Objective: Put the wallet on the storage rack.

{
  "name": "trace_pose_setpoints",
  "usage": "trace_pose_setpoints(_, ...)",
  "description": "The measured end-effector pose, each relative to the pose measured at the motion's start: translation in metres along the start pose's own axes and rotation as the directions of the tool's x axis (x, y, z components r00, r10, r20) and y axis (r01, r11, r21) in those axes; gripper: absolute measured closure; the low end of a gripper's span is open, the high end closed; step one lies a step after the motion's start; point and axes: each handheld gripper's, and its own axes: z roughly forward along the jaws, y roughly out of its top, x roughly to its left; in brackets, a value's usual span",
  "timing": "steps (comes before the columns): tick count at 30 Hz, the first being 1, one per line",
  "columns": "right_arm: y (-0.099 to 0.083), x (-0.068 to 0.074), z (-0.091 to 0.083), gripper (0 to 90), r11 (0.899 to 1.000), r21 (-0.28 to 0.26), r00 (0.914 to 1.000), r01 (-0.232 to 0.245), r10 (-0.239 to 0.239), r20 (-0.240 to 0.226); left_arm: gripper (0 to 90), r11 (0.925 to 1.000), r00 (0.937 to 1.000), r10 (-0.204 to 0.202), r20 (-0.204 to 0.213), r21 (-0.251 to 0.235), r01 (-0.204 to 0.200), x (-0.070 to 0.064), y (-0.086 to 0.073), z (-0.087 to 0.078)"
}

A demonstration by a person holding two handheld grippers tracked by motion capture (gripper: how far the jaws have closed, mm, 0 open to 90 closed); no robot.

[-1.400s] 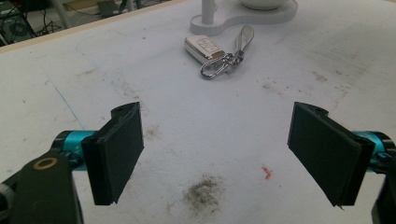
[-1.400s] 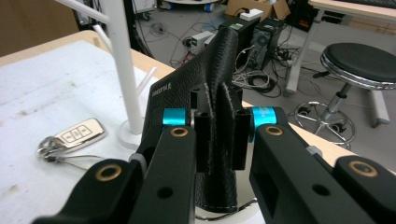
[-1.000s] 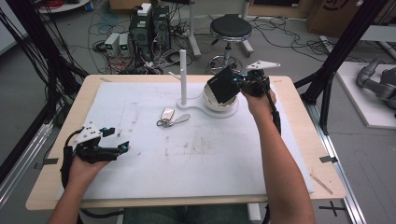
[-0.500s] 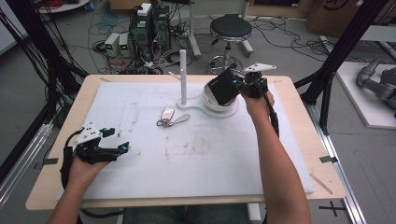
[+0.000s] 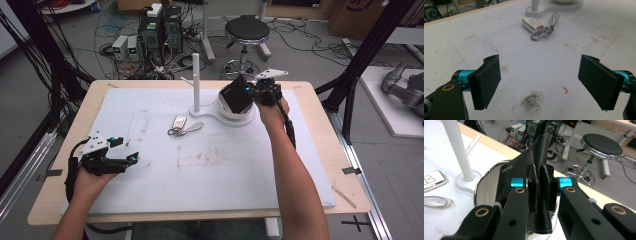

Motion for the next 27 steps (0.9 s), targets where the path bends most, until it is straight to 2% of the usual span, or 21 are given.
trace_pose_setpoints(6, -0.004, 0.007, 0.01, 81.6, 0.999, 0.032, 0.9998, -0.012, 0.013, -0.015, 18.3, 1.0, 1.0, 0.003, 0.001, -0.003, -0.003, 0.0, 0.0, 0.0)
trace_pose_setpoints(8, -0.004, 0.006, 0.01, 63.6, 0.998, 0.037, 0.9989, -0.047, 0.047, -0.005, 18.3, 1.0, 1.0, 0.0, 0.001, -0.001, 0.0, 0.0, 0.0, 0.0)
trace_pose_setpoints(9, -0.004, 0.006, 0.01, 63.6, 0.998, 0.037, 0.9989, -0.047, 0.047, -0.005, 18.3, 1.0, 1.0, 0.0, 0.002, -0.002, 0.0, 0.0, 0.0, 0.0)
trace_pose_setpoints(10, -0.003, 0.003, 0.006, 54.9, 0.996, 0.023, 0.9961, -0.088, 0.088, -0.003, 18.3, 1.0, 1.0, 0.0, 0.004, -0.002, 0.0, 0.001, 0.0, 0.0)
trace_pose_setpoints(12, -0.003, 0.0, 0.0, 49.1, 0.995, 0.013, 0.9954, -0.096, 0.096, 0.009, 18.3, 1.0, 1.0, 0.001, 0.005, -0.002, -0.001, 0.0, 0.0, 0.001)
trace_pose_setpoints(13, -0.003, 0.0, 0.0, 49.1, 0.995, 0.013, 0.9954, -0.096, 0.096, 0.009, 18.3, 1.0, 1.0, 0.001, 0.005, -0.002, -0.001, 0.0, 0.0, 0.001)
trace_pose_setpoints(14, -0.003, -0.003, -0.007, 42.8, 0.994, 0.015, 0.9942, -0.107, 0.107, 0.016, 18.3, 1.0, 1.0, 0.003, 0.007, -0.003, -0.003, 0.0, 0.001, 0.001)
trace_pose_setpoints(19, -0.004, -0.005, -0.021, 37.4, 0.994, 0.023, 0.9941, -0.108, 0.108, 0.011, 18.3, 1.0, 0.9999, 0.007, 0.014, -0.002, -0.007, -0.003, 0.002, 0.003)
trace_pose_setpoints(20, -0.004, -0.005, -0.03, 35.4, 0.994, 0.027, 0.9942, -0.107, 0.107, -0.01, 18.3, 1.0, 0.9998, 0.009, 0.018, 0.0, -0.009, -0.004, 0.003, 0.003)
trace_pose_setpoints(23, -0.004, -0.004, -0.038, 33.0, 0.995, 0.025, 0.9948, -0.099, 0.1, -0.019, 18.3, 1.0, 0.9997, 0.009, 0.022, -0.001, -0.009, -0.006, 0.003, 0.004)
trace_pose_setpoints(24, -0.005, -0.003, -0.042, 33.0, 0.996, 0.013, 0.9954, -0.091, 0.092, -0.027, 18.3, 0.9999, 0.9996, 0.011, 0.024, 0.0, -0.011, -0.006, 0.004, 0.005)
trace_pose_setpoints(26, -0.015, -0.001, -0.059, 32.9, 0.996, -0.058, 0.9972, -0.069, 0.067, -0.032, 18.3, 0.9999, 0.9995, 0.012, 0.029, -0.004, -0.012, -0.007, 0.005, 0.007)
trace_pose_setpoints(27, -0.018, -0.002, -0.061, 32.7, 0.996, -0.051, 0.9967, -0.073, 0.071, -0.038, 18.3, 0.9999, 0.9994, 0.015, 0.031, -0.006, -0.015, -0.008, 0.006, 0.007)
